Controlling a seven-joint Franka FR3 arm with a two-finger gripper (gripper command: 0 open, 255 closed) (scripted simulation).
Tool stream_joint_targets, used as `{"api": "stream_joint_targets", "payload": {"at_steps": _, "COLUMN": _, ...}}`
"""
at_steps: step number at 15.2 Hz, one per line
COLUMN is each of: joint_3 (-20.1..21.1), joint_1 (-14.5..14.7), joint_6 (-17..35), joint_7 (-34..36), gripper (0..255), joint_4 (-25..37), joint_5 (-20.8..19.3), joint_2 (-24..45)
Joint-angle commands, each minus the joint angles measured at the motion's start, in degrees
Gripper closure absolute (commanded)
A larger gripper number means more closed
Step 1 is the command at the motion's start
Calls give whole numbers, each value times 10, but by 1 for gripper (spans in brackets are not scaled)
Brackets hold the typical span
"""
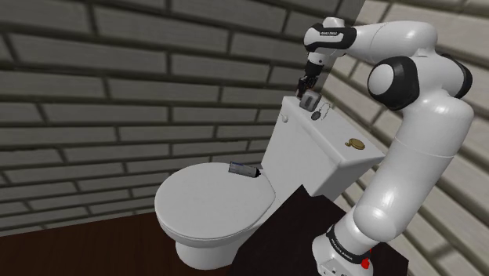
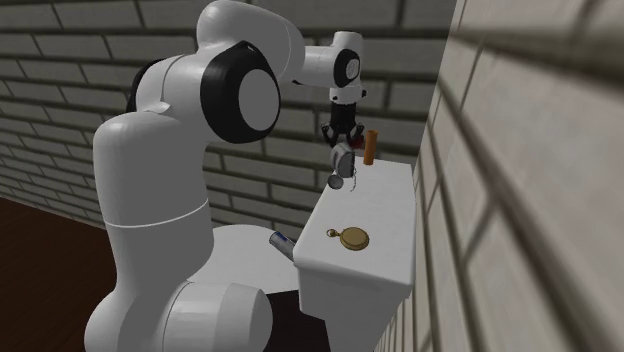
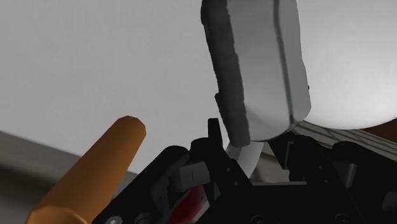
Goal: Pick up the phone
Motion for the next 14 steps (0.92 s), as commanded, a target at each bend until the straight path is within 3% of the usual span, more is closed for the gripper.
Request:
{"api": "stream_joint_targets", "payload": {"at_steps": 1, "joint_3": -1, "joint_1": -1, "joint_6": -14, "joint_7": 0, "gripper": 255, "joint_4": 14, "joint_5": 0, "joint_2": 0}}
{"api": "stream_joint_targets", "payload": {"at_steps": 14, "joint_3": -3, "joint_1": -11, "joint_6": -105, "joint_7": -1, "gripper": 255, "joint_4": 115, "joint_5": 5, "joint_2": 11}}
